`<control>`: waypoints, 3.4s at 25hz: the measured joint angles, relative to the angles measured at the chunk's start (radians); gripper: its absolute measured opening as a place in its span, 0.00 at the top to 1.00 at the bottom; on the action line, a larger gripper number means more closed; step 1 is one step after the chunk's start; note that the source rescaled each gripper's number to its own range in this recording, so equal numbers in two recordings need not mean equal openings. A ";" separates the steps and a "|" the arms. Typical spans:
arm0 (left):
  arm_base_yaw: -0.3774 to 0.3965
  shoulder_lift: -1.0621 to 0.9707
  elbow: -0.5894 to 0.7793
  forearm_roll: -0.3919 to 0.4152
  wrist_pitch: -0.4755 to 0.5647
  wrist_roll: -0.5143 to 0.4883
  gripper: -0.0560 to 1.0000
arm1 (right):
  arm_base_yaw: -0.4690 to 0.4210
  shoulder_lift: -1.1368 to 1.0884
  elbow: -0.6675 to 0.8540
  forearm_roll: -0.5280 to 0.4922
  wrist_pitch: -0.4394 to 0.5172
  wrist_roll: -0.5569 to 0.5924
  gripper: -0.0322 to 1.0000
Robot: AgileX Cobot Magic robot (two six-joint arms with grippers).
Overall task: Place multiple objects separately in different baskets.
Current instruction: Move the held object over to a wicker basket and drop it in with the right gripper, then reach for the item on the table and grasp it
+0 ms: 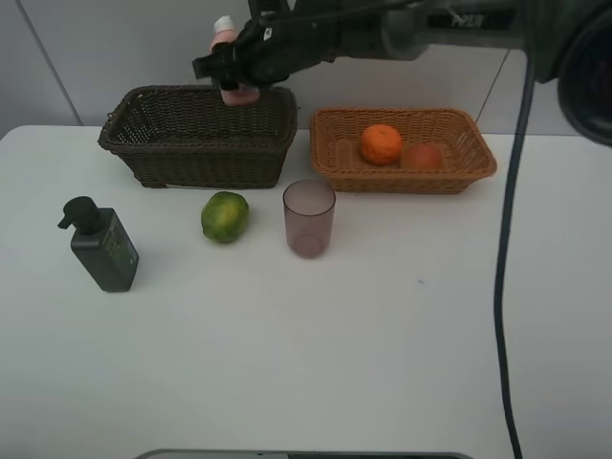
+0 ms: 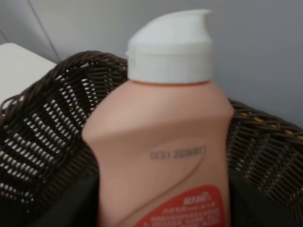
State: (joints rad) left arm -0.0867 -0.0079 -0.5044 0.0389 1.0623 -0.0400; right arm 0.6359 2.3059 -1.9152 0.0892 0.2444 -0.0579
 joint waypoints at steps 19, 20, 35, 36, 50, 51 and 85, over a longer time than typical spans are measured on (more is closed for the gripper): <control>0.000 0.000 0.000 0.000 0.000 0.000 0.08 | -0.023 0.137 0.000 0.004 -0.088 0.011 0.97; 0.000 0.000 0.000 0.000 0.000 0.000 0.08 | -0.023 0.137 0.000 0.005 -0.082 0.014 0.97; 0.000 0.000 0.000 0.000 0.000 0.000 0.08 | -0.023 0.031 -0.001 0.008 0.041 0.017 0.18; 0.000 0.000 0.000 0.000 0.000 0.000 0.08 | -0.025 0.013 -0.002 0.009 0.079 0.017 0.18; 0.000 0.000 0.000 0.000 0.000 0.000 0.08 | -0.243 -0.306 0.207 -0.121 0.723 0.272 0.18; 0.000 0.000 0.000 0.000 0.000 0.000 0.08 | -0.272 -0.348 0.263 -0.125 0.723 0.273 0.18; 0.000 0.000 0.000 0.000 0.000 0.000 0.08 | -0.523 -2.139 1.196 -0.232 0.788 0.230 0.18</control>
State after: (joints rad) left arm -0.0867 -0.0079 -0.5044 0.0389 1.0623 -0.0400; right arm 0.1125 0.1665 -0.7196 -0.1426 1.0322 0.1722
